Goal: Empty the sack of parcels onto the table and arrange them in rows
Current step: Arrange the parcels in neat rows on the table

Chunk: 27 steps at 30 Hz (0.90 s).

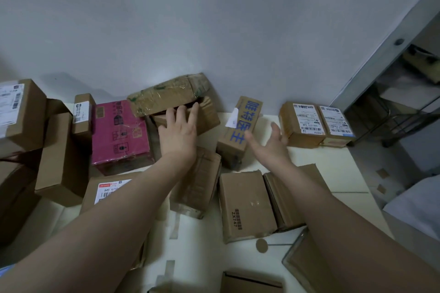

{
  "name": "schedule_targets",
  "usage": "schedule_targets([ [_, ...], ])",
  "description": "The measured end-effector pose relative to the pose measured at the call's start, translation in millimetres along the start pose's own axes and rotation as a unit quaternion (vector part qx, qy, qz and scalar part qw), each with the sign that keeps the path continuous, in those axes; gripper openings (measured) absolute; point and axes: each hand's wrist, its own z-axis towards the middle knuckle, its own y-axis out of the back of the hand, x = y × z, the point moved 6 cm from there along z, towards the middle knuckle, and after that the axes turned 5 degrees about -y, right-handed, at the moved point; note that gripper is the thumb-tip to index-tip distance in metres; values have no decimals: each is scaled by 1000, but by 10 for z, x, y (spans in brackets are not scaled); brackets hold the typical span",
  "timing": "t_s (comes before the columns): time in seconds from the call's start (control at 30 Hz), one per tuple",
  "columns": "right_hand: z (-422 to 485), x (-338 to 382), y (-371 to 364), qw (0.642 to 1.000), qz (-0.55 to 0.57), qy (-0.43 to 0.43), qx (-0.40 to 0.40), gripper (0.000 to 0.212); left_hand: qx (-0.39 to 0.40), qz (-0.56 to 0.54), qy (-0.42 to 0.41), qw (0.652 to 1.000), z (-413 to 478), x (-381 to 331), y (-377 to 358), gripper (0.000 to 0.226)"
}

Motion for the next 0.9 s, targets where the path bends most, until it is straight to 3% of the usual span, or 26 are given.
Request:
schedule_targets([
  [0.13, -100, 206, -219, 995, -79, 65, 3, 101, 15, -69, -36, 997, 28, -53, -54, 85],
  [0.27, -97, 232, -357, 989, -127, 73, 4, 94, 70, -147, -92, 982, -70, -183, -172, 52],
  [0.37, -77, 171, -277, 985, -156, 52, -53, 81, 109, -167, -126, 972, -244, -268, -318, 36],
  [0.47, -48, 80, -140, 992, -97, 15, -84, 71, 97, -195, -83, 972, -279, -263, -375, 27],
  [0.57, -8, -21, 8, 994, -3, 26, -110, 64, 70, -185, 5, 980, -262, -255, -392, 35],
  [0.67, 17, -155, 131, 986, -100, 11, -135, 56, 142, -184, 105, 967, -284, -274, -485, 46],
  [0.77, 13, -219, 274, 962, -198, -16, -186, 55, 176, -185, 142, 956, -259, -337, -551, 47],
  [0.9, 110, -318, 254, 977, -142, -36, -157, 56, 221, -168, 143, 950, -239, -425, -602, 53],
])
